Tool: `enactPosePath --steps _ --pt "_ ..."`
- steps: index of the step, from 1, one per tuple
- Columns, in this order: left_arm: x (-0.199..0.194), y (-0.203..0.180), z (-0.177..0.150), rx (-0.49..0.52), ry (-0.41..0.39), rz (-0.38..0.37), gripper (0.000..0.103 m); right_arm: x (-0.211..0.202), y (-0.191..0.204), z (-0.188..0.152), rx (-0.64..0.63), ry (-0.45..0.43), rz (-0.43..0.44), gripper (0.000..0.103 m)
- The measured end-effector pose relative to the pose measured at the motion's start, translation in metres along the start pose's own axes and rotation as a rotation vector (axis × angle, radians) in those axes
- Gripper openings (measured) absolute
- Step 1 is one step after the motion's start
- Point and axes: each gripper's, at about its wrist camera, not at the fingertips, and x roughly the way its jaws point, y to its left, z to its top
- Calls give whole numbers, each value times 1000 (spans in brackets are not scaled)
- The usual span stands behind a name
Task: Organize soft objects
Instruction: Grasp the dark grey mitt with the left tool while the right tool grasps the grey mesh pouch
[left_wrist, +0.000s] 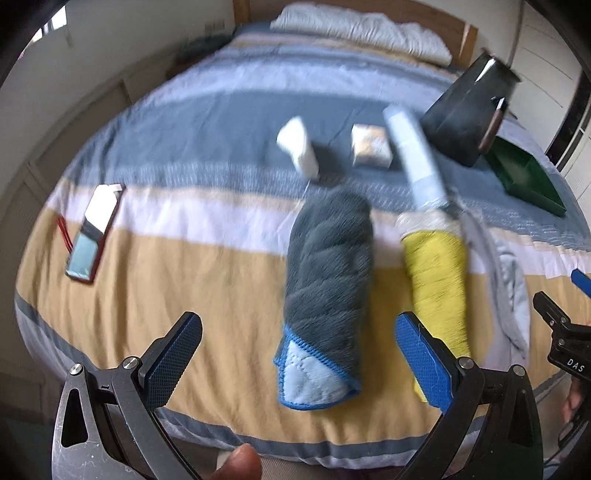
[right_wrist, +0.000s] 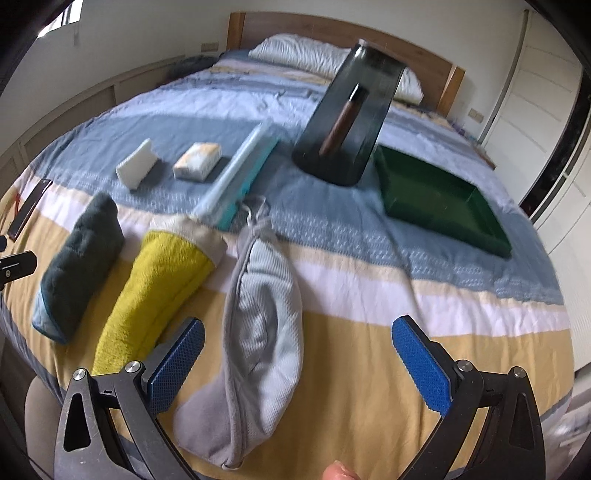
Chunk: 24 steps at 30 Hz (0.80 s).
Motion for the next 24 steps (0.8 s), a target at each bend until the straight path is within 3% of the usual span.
enactPosePath --steps 10,18,24 --pt "54 -32 11 124 129 33 102 46 -1 3 23 81 81 103" --pt "85 -28 12 107 209 62 102 84 8 4 12 141 94 103" --pt "97 -28 18 109 227 64 102 108 14 1 10 198 94 103"
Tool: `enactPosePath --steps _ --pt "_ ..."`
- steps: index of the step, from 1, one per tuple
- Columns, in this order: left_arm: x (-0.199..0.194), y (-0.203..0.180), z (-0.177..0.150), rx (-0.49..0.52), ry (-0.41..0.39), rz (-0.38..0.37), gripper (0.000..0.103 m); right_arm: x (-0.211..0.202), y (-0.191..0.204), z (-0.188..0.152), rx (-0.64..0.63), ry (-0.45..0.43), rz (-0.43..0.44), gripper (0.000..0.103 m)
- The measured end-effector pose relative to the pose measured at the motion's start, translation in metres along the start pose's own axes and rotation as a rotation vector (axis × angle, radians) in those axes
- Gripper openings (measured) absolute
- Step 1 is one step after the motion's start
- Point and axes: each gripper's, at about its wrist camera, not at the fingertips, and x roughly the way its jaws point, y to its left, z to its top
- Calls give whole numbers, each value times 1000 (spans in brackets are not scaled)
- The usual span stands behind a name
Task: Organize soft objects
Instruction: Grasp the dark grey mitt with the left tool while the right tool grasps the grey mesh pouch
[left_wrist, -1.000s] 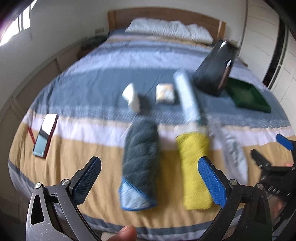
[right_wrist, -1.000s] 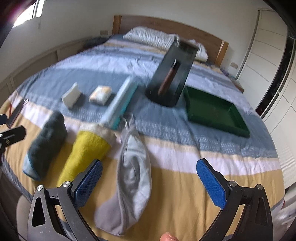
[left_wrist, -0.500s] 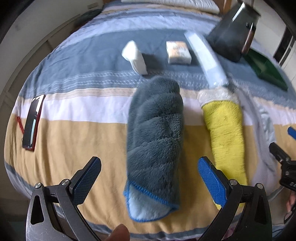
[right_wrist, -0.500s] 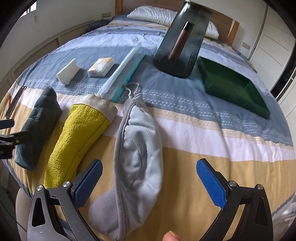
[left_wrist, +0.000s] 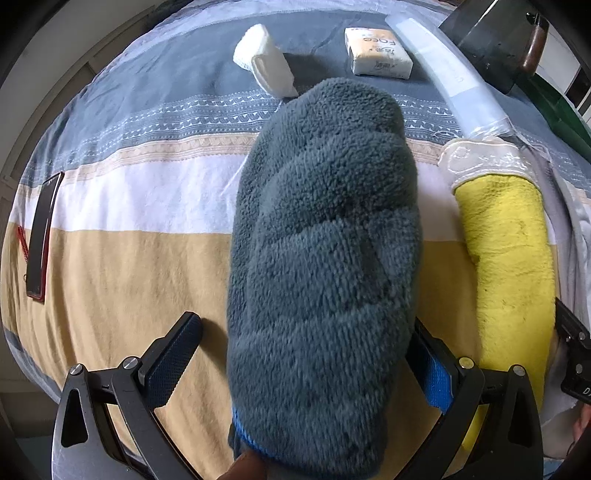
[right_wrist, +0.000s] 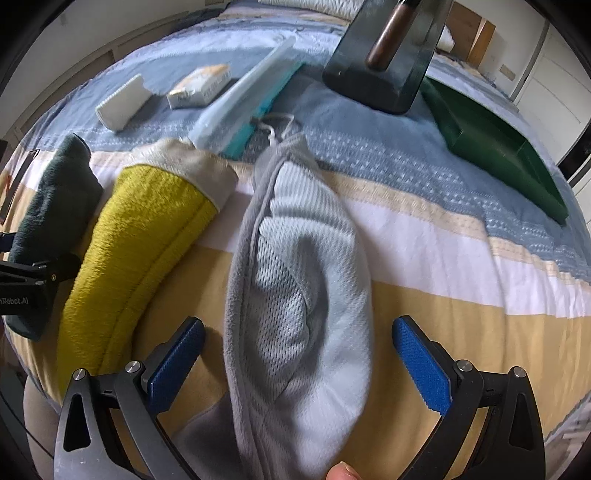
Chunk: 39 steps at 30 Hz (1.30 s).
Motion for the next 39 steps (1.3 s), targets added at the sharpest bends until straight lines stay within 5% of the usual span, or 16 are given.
enactPosePath --steps 12,22,31,33,35,39 --pt "9 -2 5 3 -2 7 102 12 -6 3 27 29 25 101" --pt "15 -8 -5 8 1 7 102 13 2 9 11 25 17 80" --pt "17 -3 -3 5 -13 7 102 9 3 10 -24 2 10 41" --pt "17 -2 -2 9 -22 11 102 8 3 10 -32 -5 13 23" --pt "14 -2 -4 21 -34 14 96 6 4 9 -40 -10 19 20" --pt "3 -10 -4 55 -61 7 45 2 3 9 -44 -13 27 17"
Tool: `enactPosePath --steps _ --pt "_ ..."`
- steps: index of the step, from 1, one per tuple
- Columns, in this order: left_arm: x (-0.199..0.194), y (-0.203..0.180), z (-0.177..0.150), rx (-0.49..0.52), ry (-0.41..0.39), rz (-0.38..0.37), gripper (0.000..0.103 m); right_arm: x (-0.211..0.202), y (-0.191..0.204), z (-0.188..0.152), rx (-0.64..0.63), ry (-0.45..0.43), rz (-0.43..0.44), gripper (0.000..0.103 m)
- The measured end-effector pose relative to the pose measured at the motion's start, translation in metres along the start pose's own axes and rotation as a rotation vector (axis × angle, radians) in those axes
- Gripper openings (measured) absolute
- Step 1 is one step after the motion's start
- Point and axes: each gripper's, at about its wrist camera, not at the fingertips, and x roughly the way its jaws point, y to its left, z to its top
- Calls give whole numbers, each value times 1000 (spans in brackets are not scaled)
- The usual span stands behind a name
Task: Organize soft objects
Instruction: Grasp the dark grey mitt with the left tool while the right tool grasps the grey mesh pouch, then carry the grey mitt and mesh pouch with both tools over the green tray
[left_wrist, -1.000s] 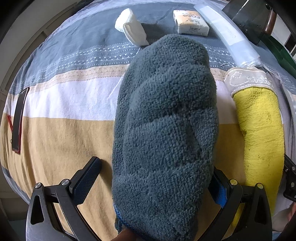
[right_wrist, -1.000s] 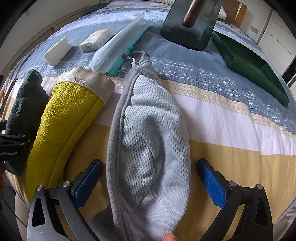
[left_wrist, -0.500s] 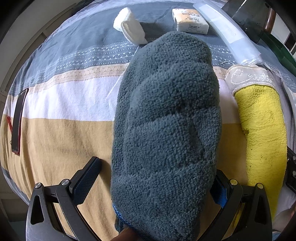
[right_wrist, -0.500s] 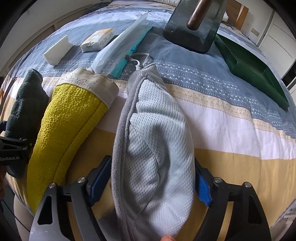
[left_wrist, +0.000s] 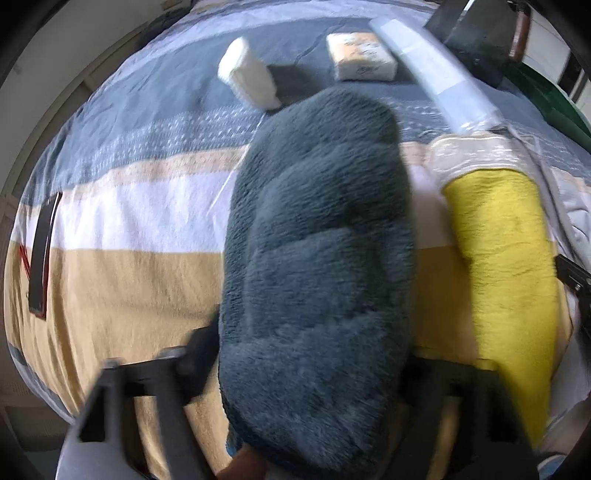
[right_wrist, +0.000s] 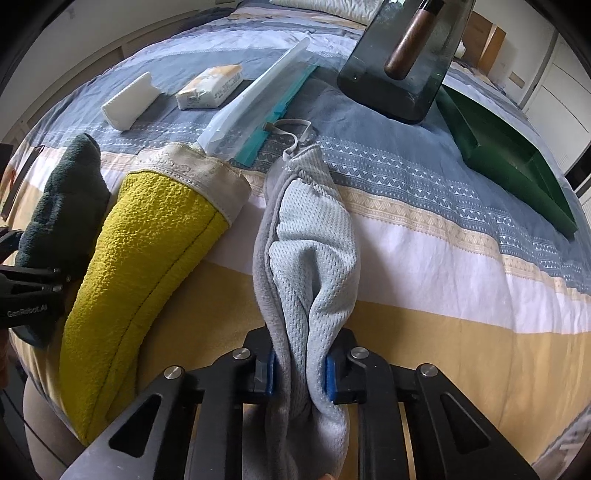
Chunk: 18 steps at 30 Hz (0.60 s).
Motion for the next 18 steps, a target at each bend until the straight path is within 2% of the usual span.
enactPosePath --steps 1,6,18 --pt "-2 0 2 2 1 -4 36 -1 -1 0 -1 -1 2 17" --pt "-7 3 8 0 2 -5 26 -7 -2 -1 -19 -9 -3 16" --pt "-36 21 10 -20 -44 44 24 -36 -6 -1 -35 -65 -3 14"
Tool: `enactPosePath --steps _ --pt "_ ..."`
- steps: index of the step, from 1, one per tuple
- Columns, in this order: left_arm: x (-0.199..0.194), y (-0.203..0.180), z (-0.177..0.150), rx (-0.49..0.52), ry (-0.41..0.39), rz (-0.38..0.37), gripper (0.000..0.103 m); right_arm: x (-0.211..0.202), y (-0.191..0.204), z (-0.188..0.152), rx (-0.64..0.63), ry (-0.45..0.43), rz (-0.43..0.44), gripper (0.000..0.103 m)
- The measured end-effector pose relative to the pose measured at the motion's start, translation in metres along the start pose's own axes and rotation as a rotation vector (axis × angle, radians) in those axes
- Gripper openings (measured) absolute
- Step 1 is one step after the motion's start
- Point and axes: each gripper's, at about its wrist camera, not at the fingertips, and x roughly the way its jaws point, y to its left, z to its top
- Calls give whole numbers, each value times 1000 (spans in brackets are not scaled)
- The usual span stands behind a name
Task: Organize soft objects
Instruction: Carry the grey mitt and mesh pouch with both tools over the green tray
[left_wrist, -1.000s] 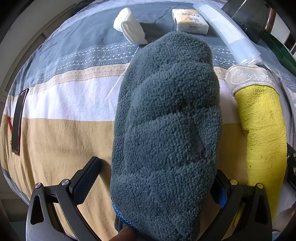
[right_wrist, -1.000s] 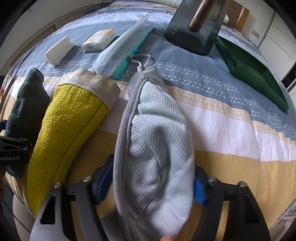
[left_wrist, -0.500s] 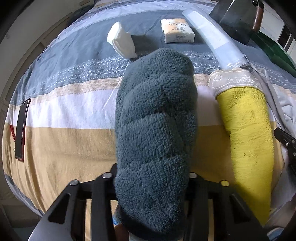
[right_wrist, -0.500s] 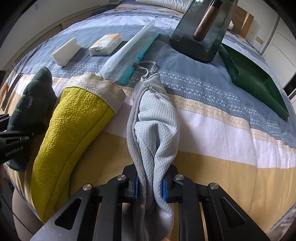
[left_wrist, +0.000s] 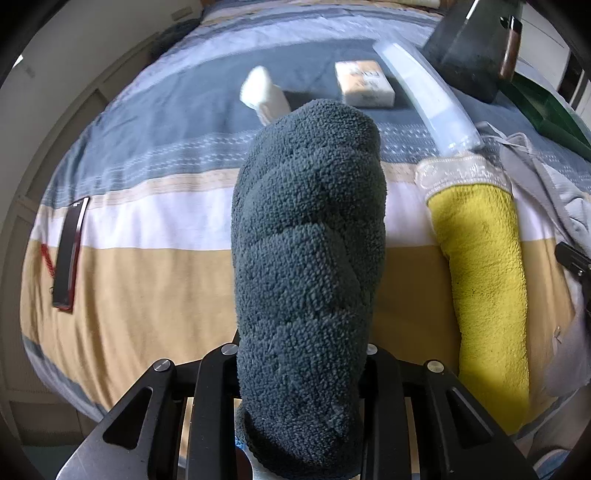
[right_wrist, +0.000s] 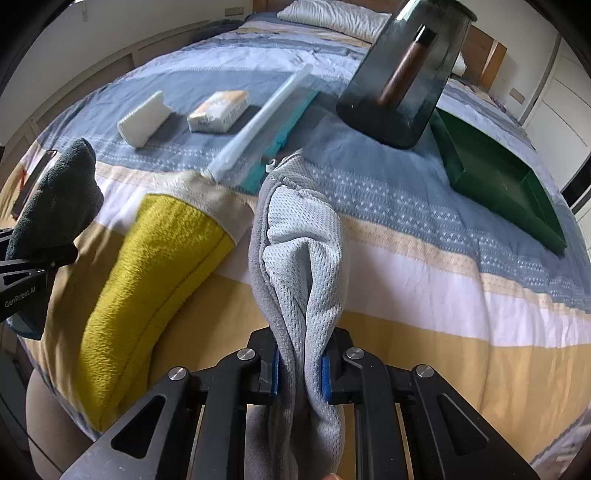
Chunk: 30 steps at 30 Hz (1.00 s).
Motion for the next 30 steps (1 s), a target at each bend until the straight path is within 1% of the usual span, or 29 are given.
enactPosePath --steps 6,16,21,27,30 --pt "-8 6 -4 0 -35 24 24 -24 0 0 -9 -46 2 14" --pt "-41 -17 -25 7 -74 43 24 -56 3 -3 -11 -102 -4 14" --pt "-50 -14 -29 -1 -86 46 24 -71 1 -5 -4 -125 -6 14" --pt "-85 -22 -29 -9 -144 43 24 -95 -6 -10 6 -170 4 14" --pt "-113 -41 -26 25 -197 19 24 -111 -18 -15 19 -196 14 14"
